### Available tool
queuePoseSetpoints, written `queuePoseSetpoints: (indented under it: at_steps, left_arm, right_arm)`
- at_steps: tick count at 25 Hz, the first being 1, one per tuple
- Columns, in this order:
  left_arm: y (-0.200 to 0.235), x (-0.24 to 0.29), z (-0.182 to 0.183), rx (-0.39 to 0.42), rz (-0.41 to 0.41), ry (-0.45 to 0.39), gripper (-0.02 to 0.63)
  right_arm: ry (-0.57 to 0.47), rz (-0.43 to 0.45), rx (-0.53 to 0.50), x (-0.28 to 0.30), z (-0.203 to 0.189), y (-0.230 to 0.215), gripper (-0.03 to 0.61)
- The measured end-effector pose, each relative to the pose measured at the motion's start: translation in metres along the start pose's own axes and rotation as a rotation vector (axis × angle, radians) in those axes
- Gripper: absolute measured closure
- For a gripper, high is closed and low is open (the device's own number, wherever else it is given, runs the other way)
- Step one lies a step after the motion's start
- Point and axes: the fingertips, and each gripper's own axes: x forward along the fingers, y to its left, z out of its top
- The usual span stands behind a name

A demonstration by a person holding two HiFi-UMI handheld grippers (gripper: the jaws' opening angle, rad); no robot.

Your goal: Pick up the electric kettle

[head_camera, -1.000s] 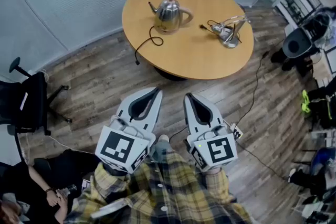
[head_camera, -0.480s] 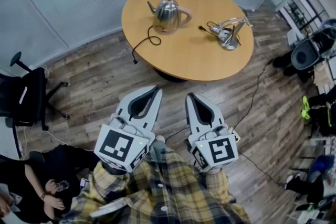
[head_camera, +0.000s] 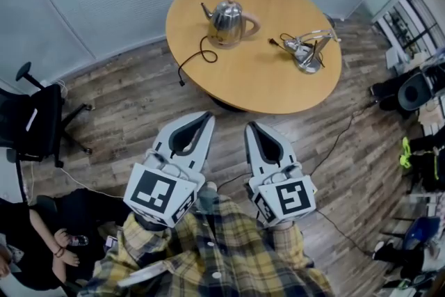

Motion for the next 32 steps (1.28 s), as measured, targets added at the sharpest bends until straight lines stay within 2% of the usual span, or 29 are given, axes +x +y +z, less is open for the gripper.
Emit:
queuePoseSetpoints:
  at_steps: [6,20,32]
  left_arm:
    - [0.035,0.024,0.006,-0.001,-0.014,-0.008,0.611]
    - [0.164,0.095,0.036,-0.006,-0.101,0.021,0.611]
    - [0.222,0.125,0.033,-0.014,-0.166,0.077,0.611]
  right_arm:
    - [0.004,-0.019,0.002,0.041,0.002,-0.009,0.546]
    - [0.018,-0.105,0.017,0.185,0.025,-0.027,0.546]
    - [0.041,-0.223,0.056,0.237,0.019,-0.047,0.546]
